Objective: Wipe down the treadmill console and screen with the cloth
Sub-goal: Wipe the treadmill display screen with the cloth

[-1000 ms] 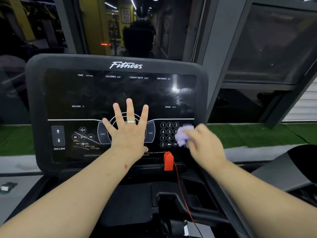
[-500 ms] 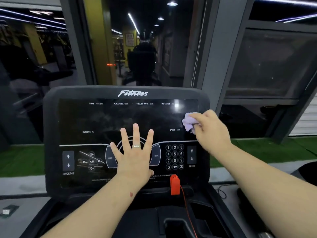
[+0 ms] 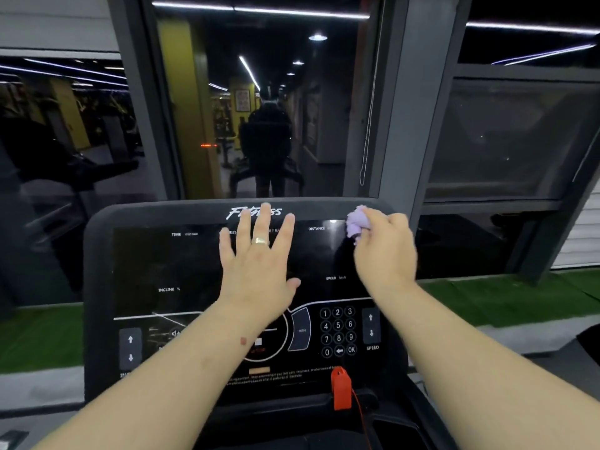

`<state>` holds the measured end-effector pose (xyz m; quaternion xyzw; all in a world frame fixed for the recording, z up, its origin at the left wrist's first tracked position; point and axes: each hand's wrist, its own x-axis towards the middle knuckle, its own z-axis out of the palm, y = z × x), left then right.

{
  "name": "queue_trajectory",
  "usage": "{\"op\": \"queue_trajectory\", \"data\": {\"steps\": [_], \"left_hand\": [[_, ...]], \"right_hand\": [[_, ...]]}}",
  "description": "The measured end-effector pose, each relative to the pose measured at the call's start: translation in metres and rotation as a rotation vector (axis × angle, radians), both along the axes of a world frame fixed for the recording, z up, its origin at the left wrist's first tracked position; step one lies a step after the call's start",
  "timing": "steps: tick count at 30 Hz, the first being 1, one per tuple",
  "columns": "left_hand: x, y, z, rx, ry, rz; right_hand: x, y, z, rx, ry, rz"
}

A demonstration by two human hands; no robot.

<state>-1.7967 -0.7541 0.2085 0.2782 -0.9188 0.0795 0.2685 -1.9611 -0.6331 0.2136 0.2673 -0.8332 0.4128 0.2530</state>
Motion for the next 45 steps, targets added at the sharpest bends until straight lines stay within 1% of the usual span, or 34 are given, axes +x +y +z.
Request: {"op": "queue_trajectory", "data": {"steps": [1, 4, 6, 7, 10, 11, 12, 13, 15, 17, 18, 19, 21, 23, 24, 26, 28, 29, 30, 32, 34, 35, 36, 38, 39, 40, 41, 43, 45], "left_hand": [[-0.006, -0.006, 0.011, -0.029, -0.006, -0.012], [-0.020, -0.022, 0.031, -0.050, -0.069, -0.032], [-0.024, -0.031, 0.034, -0.028, -0.096, -0.036], [-0.024, -0.033, 0.033, -0.026, -0.092, -0.039], [-0.026, -0.033, 0.028, -0.043, -0.050, -0.037], [-0.028, -0.032, 0.028, -0.043, -0.044, -0.032], [-0.029, -0.032, 0.028, -0.043, -0.042, -0.029], [-0.029, -0.032, 0.027, -0.046, -0.035, -0.029], [-0.027, -0.035, 0.027, -0.061, -0.004, -0.038], [-0.025, -0.038, 0.027, -0.058, 0.004, -0.047], [-0.025, -0.038, 0.027, -0.054, 0.000, -0.048], [-0.025, -0.037, 0.027, -0.052, 0.001, -0.046], [-0.025, -0.035, 0.028, -0.047, -0.003, -0.037], [-0.024, -0.035, 0.030, -0.040, -0.018, -0.039], [-0.023, -0.035, 0.031, -0.029, -0.003, -0.048], [-0.021, -0.038, 0.034, -0.001, 0.047, -0.064], [-0.020, -0.041, 0.038, 0.030, 0.077, -0.069], [-0.021, -0.042, 0.039, 0.051, 0.090, -0.070], [-0.022, -0.042, 0.041, 0.074, 0.106, -0.072], [-0.023, -0.043, 0.043, 0.106, 0.139, -0.068], [-0.026, -0.041, 0.044, 0.130, 0.163, -0.066], [-0.028, -0.040, 0.045, 0.150, 0.175, -0.063], [-0.029, -0.039, 0.046, 0.167, 0.187, -0.054], [-0.031, -0.037, 0.048, 0.174, 0.193, -0.037], [-0.032, -0.036, 0.048, 0.170, 0.190, -0.033], [-0.032, -0.035, 0.048, 0.166, 0.187, -0.034], [-0.031, -0.035, 0.047, 0.160, 0.188, -0.038], [-0.028, -0.033, 0.044, 0.138, 0.193, -0.041], [-0.029, -0.030, 0.042, 0.112, 0.165, -0.049]], "right_hand": [[0.016, -0.014, 0.000, 0.047, 0.065, 0.020], [0.041, -0.035, -0.007, 0.245, 0.249, 0.246], [0.023, -0.019, -0.003, 0.265, 0.335, 0.238], [0.010, -0.008, -0.002, 0.239, 0.342, 0.187], [-0.009, 0.009, -0.009, 0.046, 0.143, 0.012], [-0.002, -0.001, -0.009, 0.014, 0.080, 0.001], [0.010, -0.015, -0.007, 0.028, 0.050, 0.009], [0.024, -0.029, -0.007, 0.089, 0.061, 0.042], [0.041, -0.042, -0.008, 0.199, 0.216, 0.161], [0.027, -0.029, -0.007, 0.236, 0.355, 0.180], [0.015, -0.017, -0.009, 0.225, 0.385, 0.155], [0.003, -0.004, -0.012, 0.190, 0.359, 0.111], [-0.010, 0.006, -0.020, 0.067, 0.200, 0.029], [0.004, -0.012, -0.018, -0.019, 0.097, 0.018], [0.019, -0.026, -0.017, -0.015, 0.097, 0.058], [0.044, -0.046, -0.016, 0.076, 0.219, 0.197], [0.038, -0.043, -0.013, 0.163, 0.366, 0.261], [0.026, -0.035, -0.012, 0.165, 0.401, 0.252], [0.014, -0.023, -0.014, 0.148, 0.403, 0.221], [-0.007, -0.005, -0.019, 0.058, 0.325, 0.129], [-0.005, -0.009, -0.022, -0.001, 0.197, 0.039], [0.006, -0.019, -0.022, 0.001, 0.161, 0.034], [0.019, -0.029, -0.022, 0.033, 0.165, 0.076], [0.035, -0.035, -0.025, 0.163, 0.287, 0.228], [0.031, -0.028, -0.025, 0.206, 0.353, 0.263], [0.021, -0.017, -0.024, 0.208, 0.396, 0.260], [0.007, -0.005, -0.024, 0.172, 0.392, 0.229], [-0.022, 0.015, -0.024, 0.066, 0.322, 0.140], [-0.030, 0.020, -0.028, 0.043, 0.242, 0.105]]}}
